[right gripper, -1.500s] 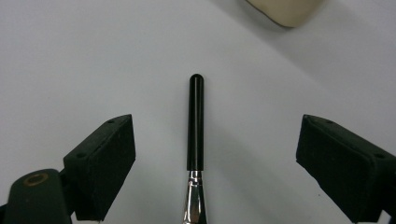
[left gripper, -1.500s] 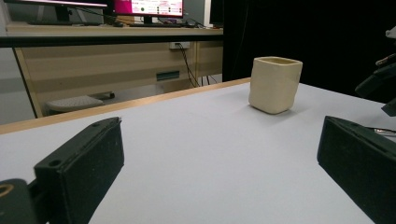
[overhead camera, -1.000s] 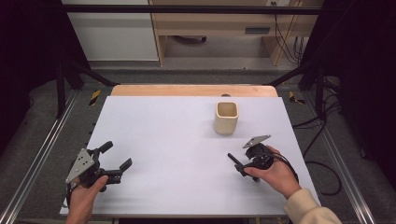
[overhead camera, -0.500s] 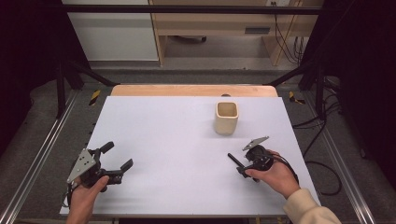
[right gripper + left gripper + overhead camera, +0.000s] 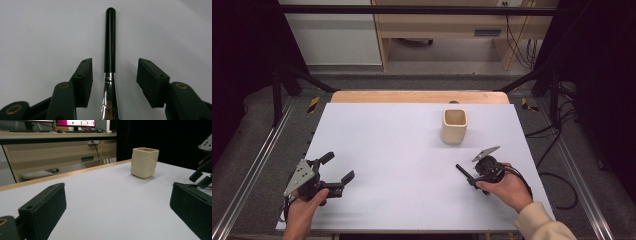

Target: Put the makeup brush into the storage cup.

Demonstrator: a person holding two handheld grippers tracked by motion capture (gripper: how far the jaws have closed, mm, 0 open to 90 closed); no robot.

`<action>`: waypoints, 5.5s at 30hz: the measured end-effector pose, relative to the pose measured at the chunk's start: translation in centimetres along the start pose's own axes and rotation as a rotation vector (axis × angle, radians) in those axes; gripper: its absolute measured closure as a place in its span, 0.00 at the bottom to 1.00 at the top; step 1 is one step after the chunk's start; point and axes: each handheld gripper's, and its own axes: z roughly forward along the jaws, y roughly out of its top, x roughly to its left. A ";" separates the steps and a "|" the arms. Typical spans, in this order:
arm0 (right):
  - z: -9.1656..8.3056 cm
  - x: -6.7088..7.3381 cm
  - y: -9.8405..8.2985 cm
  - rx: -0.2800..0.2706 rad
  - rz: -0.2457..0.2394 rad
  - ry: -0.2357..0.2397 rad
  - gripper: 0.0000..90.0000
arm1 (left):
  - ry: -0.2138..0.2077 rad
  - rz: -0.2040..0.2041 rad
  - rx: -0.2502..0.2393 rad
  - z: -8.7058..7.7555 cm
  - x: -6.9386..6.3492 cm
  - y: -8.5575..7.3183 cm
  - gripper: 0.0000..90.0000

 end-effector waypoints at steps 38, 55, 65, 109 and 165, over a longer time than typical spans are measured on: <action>0.6 0.7 0.4 0.026 -0.036 0.012 0.81 | -0.008 0.012 0.008 0.0 -0.1 0.0 0.00; 0.8 1.0 0.7 0.040 -0.068 -0.019 0.88 | -0.005 0.015 0.007 0.0 -0.1 0.1 0.00; 0.5 1.1 0.9 0.035 -0.077 -0.007 0.88 | -0.007 0.017 0.010 0.0 -0.1 0.1 0.00; -1.9 2.4 6.2 -0.007 -0.234 -0.013 0.88 | -0.039 0.173 0.109 2.3 -4.2 0.4 0.01; -3.3 6.2 12.1 0.180 -0.512 0.104 0.88 | -0.249 0.621 0.313 10.8 -12.3 3.4 0.06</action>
